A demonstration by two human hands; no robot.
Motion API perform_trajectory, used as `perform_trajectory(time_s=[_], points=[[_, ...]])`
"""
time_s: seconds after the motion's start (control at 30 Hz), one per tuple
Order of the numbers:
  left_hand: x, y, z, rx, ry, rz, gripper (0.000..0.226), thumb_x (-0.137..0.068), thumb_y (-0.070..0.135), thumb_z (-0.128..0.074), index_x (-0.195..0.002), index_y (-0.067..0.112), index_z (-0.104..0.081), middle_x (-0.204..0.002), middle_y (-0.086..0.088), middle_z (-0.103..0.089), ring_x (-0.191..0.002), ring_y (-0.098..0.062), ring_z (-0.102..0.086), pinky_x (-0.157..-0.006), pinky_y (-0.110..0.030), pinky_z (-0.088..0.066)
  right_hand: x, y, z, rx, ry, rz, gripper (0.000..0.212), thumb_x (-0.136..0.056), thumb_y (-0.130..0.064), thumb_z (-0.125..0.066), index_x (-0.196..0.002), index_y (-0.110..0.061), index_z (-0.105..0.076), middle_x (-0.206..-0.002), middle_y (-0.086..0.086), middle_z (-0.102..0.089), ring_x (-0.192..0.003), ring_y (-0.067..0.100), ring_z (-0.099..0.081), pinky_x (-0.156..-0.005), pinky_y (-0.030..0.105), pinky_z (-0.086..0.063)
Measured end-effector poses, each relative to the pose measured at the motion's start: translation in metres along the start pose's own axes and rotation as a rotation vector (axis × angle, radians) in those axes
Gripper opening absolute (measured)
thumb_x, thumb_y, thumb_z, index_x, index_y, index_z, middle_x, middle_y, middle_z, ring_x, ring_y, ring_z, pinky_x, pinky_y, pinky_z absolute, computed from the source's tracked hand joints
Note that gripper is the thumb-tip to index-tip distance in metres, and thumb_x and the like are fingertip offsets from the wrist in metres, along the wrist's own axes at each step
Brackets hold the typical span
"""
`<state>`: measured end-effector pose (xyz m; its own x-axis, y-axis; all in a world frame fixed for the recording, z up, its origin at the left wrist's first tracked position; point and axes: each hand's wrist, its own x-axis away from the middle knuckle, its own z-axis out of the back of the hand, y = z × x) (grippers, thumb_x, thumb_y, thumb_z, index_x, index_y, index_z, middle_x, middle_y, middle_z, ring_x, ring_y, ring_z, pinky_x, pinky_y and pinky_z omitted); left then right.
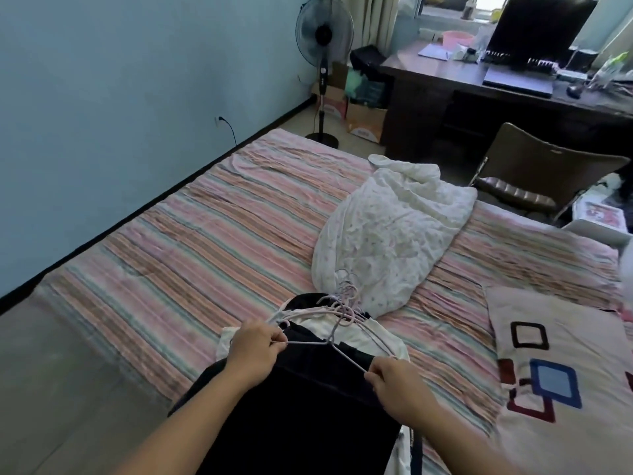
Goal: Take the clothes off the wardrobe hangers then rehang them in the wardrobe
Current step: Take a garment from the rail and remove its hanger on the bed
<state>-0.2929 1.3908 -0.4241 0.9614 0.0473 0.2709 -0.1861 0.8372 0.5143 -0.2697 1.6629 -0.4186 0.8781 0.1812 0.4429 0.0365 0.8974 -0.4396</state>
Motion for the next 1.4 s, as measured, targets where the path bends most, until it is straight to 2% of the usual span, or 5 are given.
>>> perform_trajectory(time_s=[0.2,0.47,0.87,1.07,1.4], points=[[-0.083,0.000,-0.057,0.090,-0.041,0.064,0.011,-0.089,0.027,-0.069,-0.081,0.032,-0.074,-0.066,0.024,-0.058,-0.069,0.003,-0.055,-0.059,-0.009,-0.031,-0.087,0.048,-0.013,0.135,-0.038,-0.040,0.020,-0.088,0.000,-0.047,-0.084,-0.019,-0.051,-0.073,-0.004,-0.047,-0.073,0.019,-0.045,-0.053,0.024,-0.025],[-0.179,-0.017,-0.129,0.065,-0.152,0.082,0.025,-0.094,0.017,-0.059,-0.114,0.025,-0.072,-0.105,0.006,-0.071,-0.095,-0.011,-0.063,-0.081,-0.022,-0.044,-0.186,0.099,-0.047,0.254,0.109,-0.157,0.008,-0.079,-0.010,-0.056,-0.076,-0.016,-0.062,-0.074,0.003,-0.063,-0.072,0.023,-0.055,-0.057,0.035,-0.036],[-0.219,-0.077,-0.235,-0.222,-0.269,-0.056,0.090,-0.090,0.037,-0.061,-0.157,0.030,-0.002,-0.156,0.003,-0.031,-0.140,-0.023,-0.035,-0.110,-0.037,-0.037,-0.283,0.151,-0.127,0.205,0.236,-0.226,0.023,-0.090,-0.026,-0.054,-0.070,-0.020,-0.063,-0.071,-0.001,-0.063,-0.070,0.023,-0.062,-0.060,0.032,-0.045],[-0.220,-0.108,-0.247,-0.384,-0.198,-0.085,0.082,-0.093,0.053,-0.054,-0.156,0.023,-0.013,-0.159,0.000,-0.023,-0.150,-0.021,-0.009,-0.123,-0.036,-0.006,-0.305,0.161,-0.146,0.053,0.209,-0.261,0.026,-0.092,-0.018,-0.055,-0.069,-0.014,-0.066,-0.065,0.002,-0.061,-0.063,0.022,-0.051,-0.057,0.031,-0.035],[-0.201,-0.090,-0.232,-0.152,-0.073,-0.035,0.062,-0.091,0.044,-0.058,-0.146,0.021,-0.040,-0.149,0.005,-0.043,-0.141,-0.014,-0.032,-0.119,-0.031,-0.018,-0.302,0.144,-0.127,0.177,0.110,-0.234,0.018,-0.092,-0.026,-0.051,-0.091,-0.014,-0.065,-0.092,0.004,-0.067,-0.090,0.027,-0.063,-0.063,0.031,-0.036]])
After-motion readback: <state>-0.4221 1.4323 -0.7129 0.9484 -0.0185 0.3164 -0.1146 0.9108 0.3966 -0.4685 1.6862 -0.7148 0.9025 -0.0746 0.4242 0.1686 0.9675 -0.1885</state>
